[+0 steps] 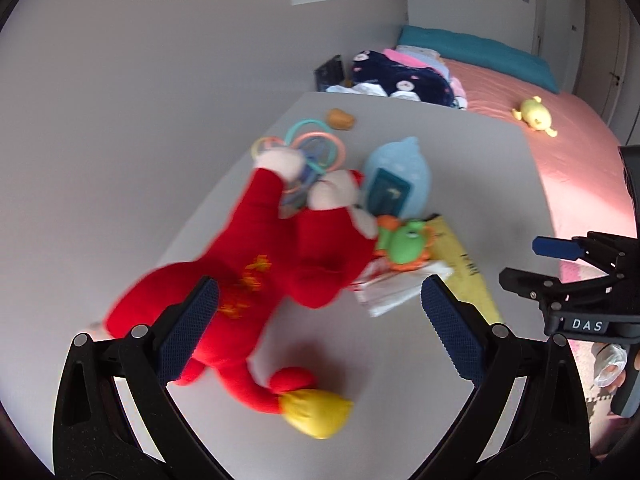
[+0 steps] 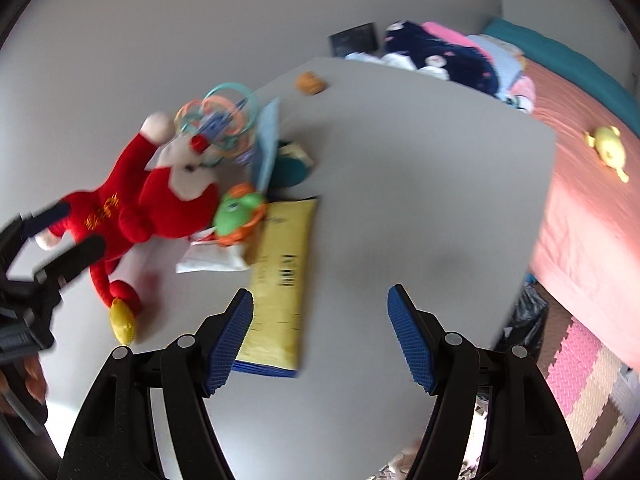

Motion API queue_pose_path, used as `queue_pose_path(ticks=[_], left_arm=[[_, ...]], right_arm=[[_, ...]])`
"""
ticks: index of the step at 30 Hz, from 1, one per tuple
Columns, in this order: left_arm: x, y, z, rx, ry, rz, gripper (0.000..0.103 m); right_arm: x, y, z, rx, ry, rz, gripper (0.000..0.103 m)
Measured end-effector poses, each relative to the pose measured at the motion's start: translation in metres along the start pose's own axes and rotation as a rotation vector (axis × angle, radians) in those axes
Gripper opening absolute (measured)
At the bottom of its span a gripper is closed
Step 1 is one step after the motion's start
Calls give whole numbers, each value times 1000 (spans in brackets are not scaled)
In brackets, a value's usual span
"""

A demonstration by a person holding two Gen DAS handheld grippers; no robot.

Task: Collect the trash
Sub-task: 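Grasp the red plush monkey with the left tool while the right tool grasps the yellow packet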

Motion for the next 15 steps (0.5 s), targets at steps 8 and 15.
queue_pose_path(ticks=[8,15], left_arm=[[-49,-7,-14,-116,33,-108,98],[-63,-11,-39,-244,141,-348,98]], right_arm=[[-30,-10,-34,-82,-30,44,71],[-36,-13,-43,-97,-62,72,71]])
Point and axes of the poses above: each gripper's, at about its wrist camera, not at the fingertips, and z roughly against the way its jaws point, x to its right, y to its top, the point moved 9 cm from there along -z, roughly the way its jaws point, and after that the axes turned 9 degrees about -y, right-handed, at the moved point
